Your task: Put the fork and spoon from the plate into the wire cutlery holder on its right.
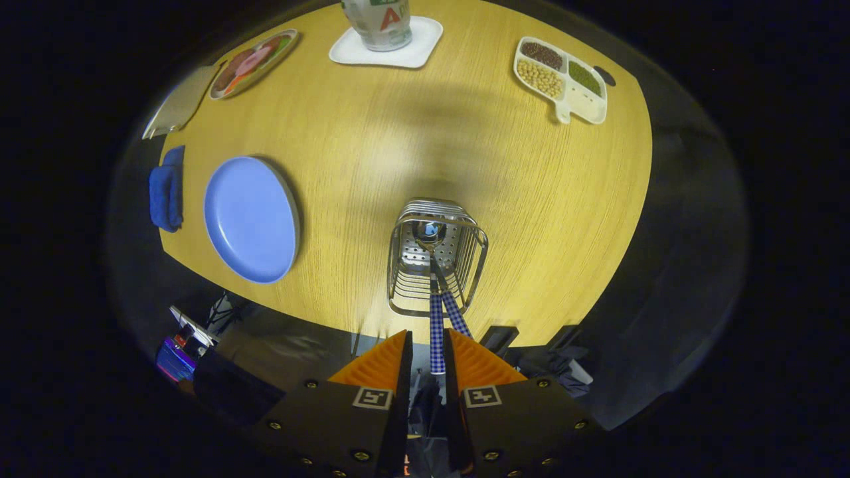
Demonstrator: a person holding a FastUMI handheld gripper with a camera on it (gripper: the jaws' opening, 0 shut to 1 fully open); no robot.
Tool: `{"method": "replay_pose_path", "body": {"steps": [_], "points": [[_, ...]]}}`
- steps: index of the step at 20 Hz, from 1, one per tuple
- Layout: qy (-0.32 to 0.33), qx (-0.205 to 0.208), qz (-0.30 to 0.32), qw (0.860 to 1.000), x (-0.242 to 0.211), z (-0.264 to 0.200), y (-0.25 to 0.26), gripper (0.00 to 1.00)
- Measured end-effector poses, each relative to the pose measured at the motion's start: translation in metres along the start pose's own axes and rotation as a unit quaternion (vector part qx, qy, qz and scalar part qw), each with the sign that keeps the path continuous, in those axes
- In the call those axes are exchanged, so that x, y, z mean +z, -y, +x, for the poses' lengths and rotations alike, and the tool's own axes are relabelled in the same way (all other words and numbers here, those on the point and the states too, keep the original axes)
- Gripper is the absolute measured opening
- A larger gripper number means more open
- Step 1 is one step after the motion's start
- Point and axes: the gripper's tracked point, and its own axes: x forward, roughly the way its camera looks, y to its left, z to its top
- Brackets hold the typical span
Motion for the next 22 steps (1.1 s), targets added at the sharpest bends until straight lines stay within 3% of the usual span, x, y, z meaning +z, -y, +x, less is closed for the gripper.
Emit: {"method": "replay_pose_path", "body": {"steps": [4,8,12,14,16,19,22], "points": [[0.137,-0.006,0.014,0.990,-0.003,-0.030,-0.019,0.25],[0.331,-0.022,0.049,0.942,-0.015,-0.084,-0.051,0.25],[0.497,-0.011,0.072,0.865,-0.047,-0.153,-0.103,0.25],[0.540,-0.043,0.071,0.837,-0.066,-0.171,-0.107,0.25],[0.603,-0.066,0.090,0.790,-0.074,-0.197,-0.109,0.25],[0.700,-0.097,0.088,0.702,-0.088,-0.236,-0.119,0.25],[0.752,-0.118,0.061,0.646,-0.094,-0.257,-0.144,0.25]]}}
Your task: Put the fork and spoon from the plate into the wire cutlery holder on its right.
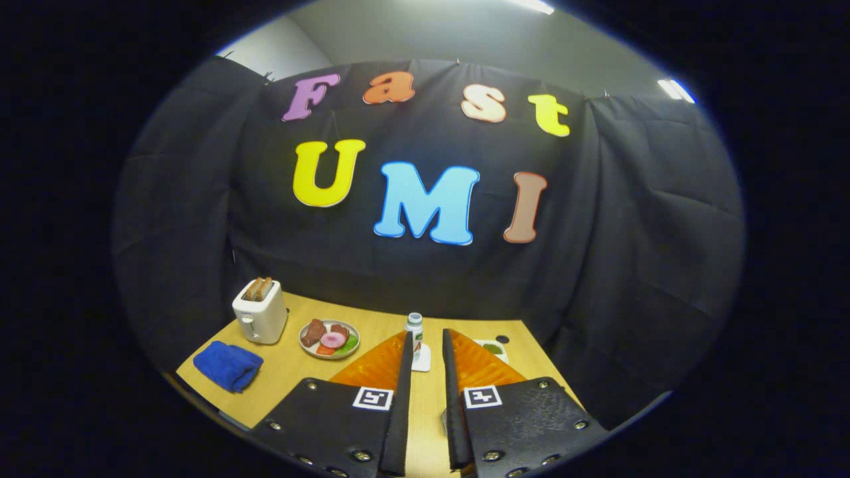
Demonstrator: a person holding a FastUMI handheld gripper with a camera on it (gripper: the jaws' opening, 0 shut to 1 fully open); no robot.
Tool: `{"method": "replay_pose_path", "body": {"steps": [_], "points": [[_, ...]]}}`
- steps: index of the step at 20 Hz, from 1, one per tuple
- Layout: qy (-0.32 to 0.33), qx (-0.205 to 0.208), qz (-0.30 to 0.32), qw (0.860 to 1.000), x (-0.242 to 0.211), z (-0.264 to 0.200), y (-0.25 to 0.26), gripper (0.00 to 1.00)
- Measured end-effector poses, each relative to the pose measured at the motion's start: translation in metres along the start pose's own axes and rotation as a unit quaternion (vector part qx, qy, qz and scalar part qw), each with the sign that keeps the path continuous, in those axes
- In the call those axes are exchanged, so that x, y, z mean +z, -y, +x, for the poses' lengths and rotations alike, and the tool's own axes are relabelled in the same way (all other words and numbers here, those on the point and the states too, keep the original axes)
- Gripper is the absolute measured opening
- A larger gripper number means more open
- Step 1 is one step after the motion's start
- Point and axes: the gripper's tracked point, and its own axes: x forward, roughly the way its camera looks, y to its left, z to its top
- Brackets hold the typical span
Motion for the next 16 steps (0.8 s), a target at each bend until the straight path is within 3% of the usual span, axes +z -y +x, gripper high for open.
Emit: {"method": "replay_pose_path", "body": {"steps": [3,5,7,9,12,16], "points": [[0.038,-0.007,-0.045,0.998,-0.003,-0.007,-0.025,0.25],[0.035,0.011,-0.057,0.998,-0.010,-0.004,-0.038,0.25],[0.034,0.047,-0.033,0.998,-0.013,0.005,-0.063,0.62],[0.039,0.047,-0.001,0.998,-0.014,0.023,-0.072,0.98],[0.076,0.066,0.010,0.995,-0.004,0.026,-0.095,0.97],[0.051,0.087,-0.006,0.995,-0.021,0.016,-0.132,0.97]]}}
